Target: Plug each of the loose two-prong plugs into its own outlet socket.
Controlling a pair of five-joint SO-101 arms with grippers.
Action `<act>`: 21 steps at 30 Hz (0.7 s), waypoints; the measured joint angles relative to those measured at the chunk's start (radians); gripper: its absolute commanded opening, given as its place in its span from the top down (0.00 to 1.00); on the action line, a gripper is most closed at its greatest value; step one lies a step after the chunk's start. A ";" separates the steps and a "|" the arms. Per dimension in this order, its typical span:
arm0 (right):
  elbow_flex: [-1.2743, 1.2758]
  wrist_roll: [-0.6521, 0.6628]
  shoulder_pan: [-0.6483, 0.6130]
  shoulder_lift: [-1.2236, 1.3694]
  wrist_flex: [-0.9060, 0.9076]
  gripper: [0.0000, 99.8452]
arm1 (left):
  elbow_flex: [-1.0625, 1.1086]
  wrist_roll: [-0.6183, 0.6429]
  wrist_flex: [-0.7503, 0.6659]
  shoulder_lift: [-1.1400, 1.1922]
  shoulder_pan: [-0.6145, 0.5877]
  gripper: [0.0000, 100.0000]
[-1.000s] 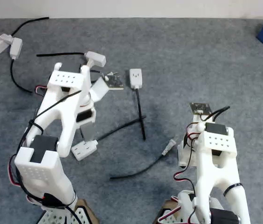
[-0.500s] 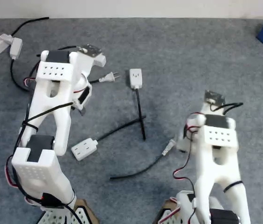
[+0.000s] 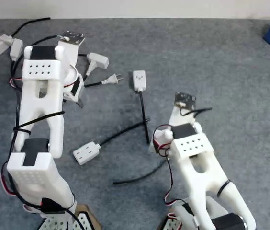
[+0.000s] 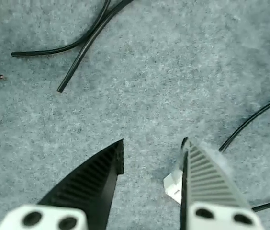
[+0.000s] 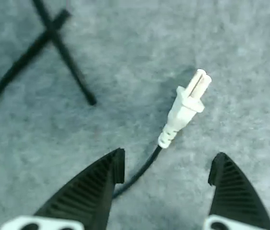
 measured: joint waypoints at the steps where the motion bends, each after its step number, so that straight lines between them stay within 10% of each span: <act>1: 0.031 -0.041 0.017 0.000 -0.043 0.72 | 0.000 0.000 0.000 0.000 -0.003 0.79; 21: 0.186 -0.400 0.107 0.000 -0.465 0.72 | 0.000 0.000 0.000 0.012 -0.012 0.79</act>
